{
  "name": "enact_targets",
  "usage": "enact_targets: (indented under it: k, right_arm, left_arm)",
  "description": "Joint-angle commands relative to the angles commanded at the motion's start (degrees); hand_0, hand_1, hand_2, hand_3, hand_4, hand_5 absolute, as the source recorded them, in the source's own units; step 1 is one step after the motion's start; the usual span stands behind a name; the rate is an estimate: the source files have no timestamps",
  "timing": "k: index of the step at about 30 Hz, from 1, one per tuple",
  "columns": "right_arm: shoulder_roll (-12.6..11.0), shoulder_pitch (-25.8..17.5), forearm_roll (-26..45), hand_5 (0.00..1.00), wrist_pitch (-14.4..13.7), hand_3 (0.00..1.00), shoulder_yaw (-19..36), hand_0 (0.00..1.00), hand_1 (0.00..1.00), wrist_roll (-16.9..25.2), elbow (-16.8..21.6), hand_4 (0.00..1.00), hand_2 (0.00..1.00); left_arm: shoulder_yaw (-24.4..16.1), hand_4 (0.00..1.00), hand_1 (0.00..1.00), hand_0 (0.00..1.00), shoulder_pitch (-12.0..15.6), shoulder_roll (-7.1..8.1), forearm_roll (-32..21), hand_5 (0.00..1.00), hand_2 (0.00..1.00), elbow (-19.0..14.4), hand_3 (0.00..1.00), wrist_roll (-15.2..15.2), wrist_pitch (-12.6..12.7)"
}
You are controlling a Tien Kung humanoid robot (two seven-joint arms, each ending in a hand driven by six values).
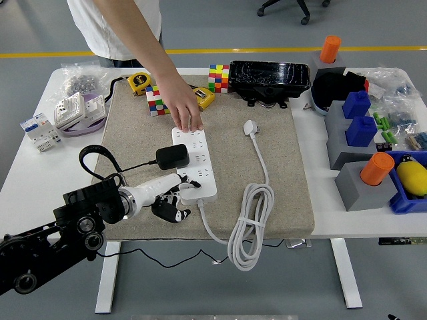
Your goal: Put the plug near the board,insert it into the board,press the button,pull the plug out
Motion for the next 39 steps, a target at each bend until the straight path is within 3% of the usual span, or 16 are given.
enact_targets:
  k: [11,24,25,26,30,31,35,36,37,39]
  right_arm:
    - [0.13,0.02,0.03,0.528,0.01,0.598,-0.16,0.679,0.687,0.02,0.0,0.933,0.694]
    - [0.18,0.05,0.03,0.528,0.0,0.597,-0.07,0.678,0.686,0.02,-0.01,0.933,0.694]
    - [0.2,0.06,0.02,0.528,0.01,0.597,-0.07,0.679,0.687,0.03,0.02,0.933,0.694]
    - [0.22,0.06,0.03,0.528,0.0,0.597,-0.07,0.679,0.687,0.04,0.03,0.933,0.694]
    - [0.26,0.01,0.06,0.528,0.0,0.597,-0.1,0.679,0.687,0.03,0.0,0.933,0.694]
    - [0.25,-0.02,0.08,0.528,0.0,0.597,-0.14,0.679,0.687,0.01,-0.04,0.933,0.693]
    - [0.19,0.05,0.12,0.528,0.01,0.597,-0.24,0.679,0.687,0.01,-0.07,0.933,0.693]
    - [0.2,0.08,0.12,0.528,0.01,0.597,-0.25,0.679,0.687,0.02,-0.07,0.933,0.693]
    - [0.21,0.11,0.11,0.528,0.02,0.596,-0.25,0.679,0.687,0.0,-0.08,0.933,0.694]
    - [0.17,0.17,0.13,0.528,0.03,0.596,-0.3,0.679,0.687,0.02,-0.02,0.933,0.694]
  left_arm:
    - [0.27,0.627,0.046,0.093,-0.13,-0.31,-0.51,0.002,0.154,1.11,0.859,0.21,-0.13]
    - [-1.8,0.616,0.048,0.105,0.36,-0.26,-0.79,0.002,0.155,-0.53,0.784,-4.1,1.79]
    - [-1.92,0.733,0.111,0.179,0.43,-0.29,-0.79,0.051,0.225,-0.48,0.679,-4.56,2.0]
    - [-2.02,0.733,0.111,0.179,0.48,-0.3,-0.83,0.051,0.225,-0.44,0.679,-4.82,2.11]
    - [-2.53,0.733,0.111,0.179,0.88,-0.51,-3.54,0.051,0.225,0.21,0.679,-7.02,4.09]
    - [-2.49,0.756,0.183,0.221,1.0,-0.54,-4.51,0.128,0.288,0.42,0.596,-7.91,5.16]
    - [-2.26,0.756,0.183,0.221,1.29,-0.72,-4.38,0.128,0.288,1.31,0.596,-11.17,9.54]
    - [-2.28,0.756,0.183,0.221,1.33,-0.74,-4.32,0.128,0.288,1.43,0.596,-11.41,10.09]
    - [-2.35,0.744,0.27,0.249,1.37,-0.73,-4.18,0.175,0.384,1.49,0.583,-11.32,10.35]
    - [-2.45,0.744,0.27,0.249,1.32,-0.61,-3.83,0.175,0.384,1.53,0.583,-10.57,10.21]
